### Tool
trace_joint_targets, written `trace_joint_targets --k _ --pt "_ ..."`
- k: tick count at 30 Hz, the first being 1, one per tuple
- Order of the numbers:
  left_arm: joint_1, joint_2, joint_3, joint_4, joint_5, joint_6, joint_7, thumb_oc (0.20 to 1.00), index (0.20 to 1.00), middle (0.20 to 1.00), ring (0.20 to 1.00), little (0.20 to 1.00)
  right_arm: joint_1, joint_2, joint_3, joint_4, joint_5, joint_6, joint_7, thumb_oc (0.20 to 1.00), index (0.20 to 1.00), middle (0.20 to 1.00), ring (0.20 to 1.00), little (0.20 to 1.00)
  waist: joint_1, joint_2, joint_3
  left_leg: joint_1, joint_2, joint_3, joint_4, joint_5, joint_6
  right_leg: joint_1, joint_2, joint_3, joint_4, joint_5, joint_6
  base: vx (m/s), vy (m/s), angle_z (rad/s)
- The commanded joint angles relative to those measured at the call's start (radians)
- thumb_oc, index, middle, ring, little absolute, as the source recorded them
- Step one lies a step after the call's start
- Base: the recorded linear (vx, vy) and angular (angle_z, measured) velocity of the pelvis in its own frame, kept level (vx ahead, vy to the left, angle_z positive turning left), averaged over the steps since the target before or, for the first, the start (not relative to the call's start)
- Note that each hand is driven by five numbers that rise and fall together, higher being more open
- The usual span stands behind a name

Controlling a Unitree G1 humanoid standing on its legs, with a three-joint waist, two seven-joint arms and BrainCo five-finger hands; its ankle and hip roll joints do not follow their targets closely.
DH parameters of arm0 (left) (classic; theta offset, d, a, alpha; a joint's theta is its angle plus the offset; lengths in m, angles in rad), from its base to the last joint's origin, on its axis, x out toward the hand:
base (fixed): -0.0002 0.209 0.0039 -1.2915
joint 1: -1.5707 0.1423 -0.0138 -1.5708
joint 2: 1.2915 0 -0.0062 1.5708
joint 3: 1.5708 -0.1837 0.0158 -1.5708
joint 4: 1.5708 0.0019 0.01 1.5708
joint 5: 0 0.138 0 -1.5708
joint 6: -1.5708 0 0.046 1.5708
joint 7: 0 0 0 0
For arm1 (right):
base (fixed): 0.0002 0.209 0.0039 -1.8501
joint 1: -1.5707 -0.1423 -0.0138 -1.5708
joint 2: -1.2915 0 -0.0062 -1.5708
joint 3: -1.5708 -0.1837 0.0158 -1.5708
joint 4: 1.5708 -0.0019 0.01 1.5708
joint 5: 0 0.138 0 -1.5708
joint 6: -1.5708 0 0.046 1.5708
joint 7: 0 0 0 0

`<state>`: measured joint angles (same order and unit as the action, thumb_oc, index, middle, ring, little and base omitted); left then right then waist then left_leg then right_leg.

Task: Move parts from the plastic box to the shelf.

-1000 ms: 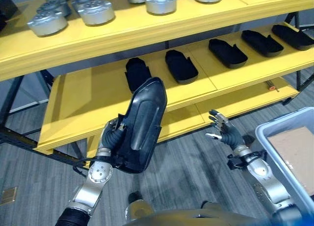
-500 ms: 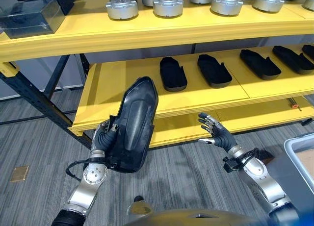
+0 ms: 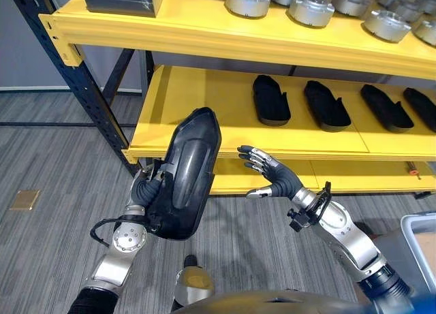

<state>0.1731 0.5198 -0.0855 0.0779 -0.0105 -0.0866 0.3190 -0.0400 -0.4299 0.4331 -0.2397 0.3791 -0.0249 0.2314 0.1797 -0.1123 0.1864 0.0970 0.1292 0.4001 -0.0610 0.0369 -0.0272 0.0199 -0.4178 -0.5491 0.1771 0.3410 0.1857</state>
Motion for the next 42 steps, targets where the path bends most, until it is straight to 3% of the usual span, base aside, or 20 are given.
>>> trace_joint_targets --k 1,2,5,8,10,13,15,20,24,27,30,32,33,34,35,38,39,40,42 --pt "-0.085 -0.004 0.008 -0.100 -0.018 -0.033 0.040 0.200 0.200 0.200 0.200 0.200 -0.011 -0.018 -0.059 -0.034 0.054 -0.052 0.025 1.000 1.000 1.000 1.000 1.000 -0.036 0.032 -0.012 0.028 -0.092 -0.044 0.036 -0.108 0.046 0.018 0.171 0.070 0.040 -0.285 0.038 0.06 -0.042 0.31" --pt "-0.083 -0.001 0.012 -0.099 -0.020 -0.033 0.039 0.200 0.200 0.200 0.200 0.200 0.004 -0.020 -0.065 -0.038 0.058 -0.063 0.035 1.000 1.000 1.000 1.000 1.000 -0.046 0.025 -0.010 0.032 -0.091 -0.042 0.038 -0.111 0.040 0.020 0.188 0.084 0.000 -0.281 0.038 0.09 -0.087 0.44" --pt "-0.075 -0.010 -0.002 -0.103 -0.028 -0.037 0.056 0.200 0.200 0.200 0.200 0.200 0.012 -0.019 -0.067 -0.021 0.055 -0.090 0.050 1.000 1.000 1.000 1.000 1.000 -0.059 0.016 0.003 0.063 -0.092 -0.018 0.034 -0.132 0.024 -0.004 0.168 0.083 -0.146 -0.165 0.064 0.11 -0.125 0.29" --pt "-0.064 -0.011 -0.024 -0.119 -0.029 -0.035 0.064 0.200 0.200 0.200 0.200 0.200 0.023 -0.003 -0.060 -0.011 0.059 -0.094 0.072 1.000 1.000 1.000 1.000 1.000 -0.078 0.014 0.022 0.075 -0.091 -0.044 0.051 -0.164 0.032 -0.062 0.149 0.146 -0.178 -0.090 0.076 0.14 -0.127 0.01" --pt "-0.037 -0.014 -0.038 -0.122 -0.013 -0.046 0.070 0.200 0.200 0.200 0.200 0.200 0.050 -0.005 -0.064 -0.022 0.061 -0.103 0.113 1.000 1.000 1.000 1.000 1.000 -0.092 0.011 0.025 0.064 -0.093 -0.056 0.059 -0.147 0.038 -0.075 0.158 0.179 -0.181 -0.091 0.076 0.19 -0.144 0.47" --pt "-0.027 -0.010 -0.049 -0.124 -0.007 -0.049 0.077 0.200 0.200 0.200 0.200 0.200 0.054 -0.011 -0.061 -0.032 0.055 -0.110 0.127 1.000 1.000 1.000 1.000 1.000 -0.092 0.013 0.020 0.065 -0.093 -0.061 0.062 -0.149 0.040 -0.069 0.165 0.180 -0.160 -0.106 0.076 0.17 -0.079 0.33" --pt "-0.017 -0.005 -0.054 -0.133 -0.016 -0.050 0.071 0.200 0.200 0.200 0.200 0.200 0.042 -0.024 -0.045 -0.039 0.050 -0.108 0.128 1.000 1.000 1.000 1.000 1.000 -0.085 0.017 0.010 0.055 -0.086 -0.069 0.086 -0.153 0.040 -0.050 0.183 0.179 -0.125 -0.171 0.057 0.30 -0.155 0.48" --pt "0.004 -0.033 -0.044 -0.140 -0.034 -0.020 0.069 0.200 0.200 0.200 0.200 0.200 0.018 -0.050 -0.028 -0.042 0.045 -0.084 0.106 1.000 1.000 1.000 1.000 1.000 -0.064 0.025 -0.019 0.043 -0.053 -0.065 0.157 -0.156 0.010 0.048 0.226 0.150 -0.116 -0.312 -0.026 0.36 -0.181 0.21" --pt "0.016 -0.047 -0.036 -0.143 -0.055 -0.016 0.050 0.200 0.200 0.200 0.200 0.200 0.006 -0.065 -0.049 -0.042 0.066 -0.115 0.064 1.000 1.000 1.000 1.000 1.000 -0.066 0.023 -0.023 0.025 -0.031 -0.062 0.212 -0.165 -0.008 0.079 0.244 0.161 -0.128 -0.339 -0.055 0.25 -0.186 0.04" --pt "0.015 -0.050 -0.031 -0.140 -0.054 -0.015 0.049 0.200 0.200 0.200 0.200 0.200 -0.007 -0.076 -0.099 -0.056 0.111 -0.136 0.073 1.000 1.000 1.000 1.000 1.000 -0.075 0.027 -0.021 0.004 -0.007 -0.046 0.317 -0.221 -0.024 0.102 0.256 0.158 -0.119 -0.377 -0.070 0.26 -0.228 0.05" --pt "0.007 -0.048 -0.028 -0.134 -0.083 -0.011 0.055 0.200 0.200 0.200 0.200 0.200 -0.013 -0.083 -0.118 -0.077 0.147 -0.124 0.076 1.000 1.000 1.000 1.000 1.000 -0.077 0.027 -0.008 -0.062 0.040 -0.016 0.492 -0.179 -0.052 0.124 0.265 0.145 -0.124 -0.391 -0.096 0.09 -0.193 0.15" --pt "0.002 -0.053 -0.015 -0.121 -0.113 -0.012 0.053 0.200 0.200 0.200 0.200 0.200 -0.018 -0.078 -0.122 -0.088 0.136 -0.122 0.078 1.000 1.000 1.000 1.000 1.000 -0.078 0.042 0.007 -0.128 0.085 -0.037 0.577 -0.125 -0.078 0.131 0.282 0.158 -0.117 -0.408 -0.112 0.09 -0.098 0.00" --pt "0.002 -0.059 -0.007 -0.108 -0.127 -0.013 0.046 0.200 0.200 0.200 0.200 0.200 -0.017 -0.074 -0.125 -0.092 0.110 -0.126 0.072 1.000 1.000 1.000 1.000 1.000 -0.088 0.052 0.009 -0.120 0.118 -0.028 0.541 -0.094 -0.087 0.131 0.288 0.160 -0.102 -0.423 -0.117 0.09 0.015 -0.08" --pt "0.002 -0.059 -0.006 -0.106 -0.128 -0.014 0.044 0.200 0.200 0.200 0.200 0.200 -0.015 -0.073 -0.126 -0.094 0.098 -0.127 0.063 1.000 1.000 1.000 1.000 1.000 -0.089 0.054 0.009 -0.115 0.121 -0.026 0.530 -0.090 -0.088 0.130 0.288 0.160 -0.098 -0.425 -0.117 0.10 0.132 -0.21" --pt "0.002 -0.066 -0.006 -0.102 -0.136 -0.004 0.016 0.200 0.200 0.200 0.200 0.200 -0.011 -0.074 -0.130 -0.095 0.046 -0.115 0.034 1.000 1.000 1.000 1.000 1.000 -0.100 0.065 0.002 -0.085 0.136 -0.026 0.435 -0.064 -0.092 0.122 0.284 0.160 -0.082 -0.432 -0.114 0.08 0.208 -0.25" --pt "0.015 -0.074 -0.024 -0.095 -0.146 -0.009 0.014 0.200 0.200 0.200 0.200 0.200 0.012 -0.081 -0.140 -0.090 0.195 -0.064 0.098 1.000 1.000 1.000 1.000 1.000 -0.122 0.088 -0.009 -0.045 0.201 -0.022 0.218 0.076 -0.122 0.106 0.274 0.159 -0.062 -0.436 -0.116 0.05 0.337 -0.11" --pt "0.015 -0.073 -0.030 -0.087 -0.145 -0.020 0.019 0.200 0.200 0.200 0.200 0.200 0.034 -0.074 -0.145 -0.096 0.227 -0.052 0.118 1.000 1.000 1.000 1.000 1.000 -0.131 0.093 -0.013 -0.041 0.221 -0.013 0.182 0.101 -0.132 0.103 0.265 0.156 -0.052 -0.443 -0.112 0.05 0.266 -0.10" --pt "0.014 -0.073 -0.032 -0.081 -0.147 -0.026 0.019 0.200 0.200 0.200 0.200 0.200 0.050 -0.068 -0.150 -0.099 0.241 -0.048 0.116 1.000 1.000 1.000 1.000 1.000 -0.140 0.095 -0.017 -0.030 0.228 -0.015 0.165 0.095 -0.144 0.105 0.254 0.162 -0.041 -0.458 -0.102 0.08 0.329 -0.03" --pt "0.002 -0.073 -0.037 -0.062 -0.147 -0.029 0.011 0.200 0.200 0.200 0.200 0.200 0.076 -0.065 -0.154 -0.093 0.278 -0.046 0.124 1.000 1.000 1.000 1.000 1.000 -0.155 0.098 -0.019 -0.010 0.203 -0.006 0.142 0.037 -0.125 0.081 0.219 0.160 0.011 -0.476 -0.089 0.04 0.331 -0.07"
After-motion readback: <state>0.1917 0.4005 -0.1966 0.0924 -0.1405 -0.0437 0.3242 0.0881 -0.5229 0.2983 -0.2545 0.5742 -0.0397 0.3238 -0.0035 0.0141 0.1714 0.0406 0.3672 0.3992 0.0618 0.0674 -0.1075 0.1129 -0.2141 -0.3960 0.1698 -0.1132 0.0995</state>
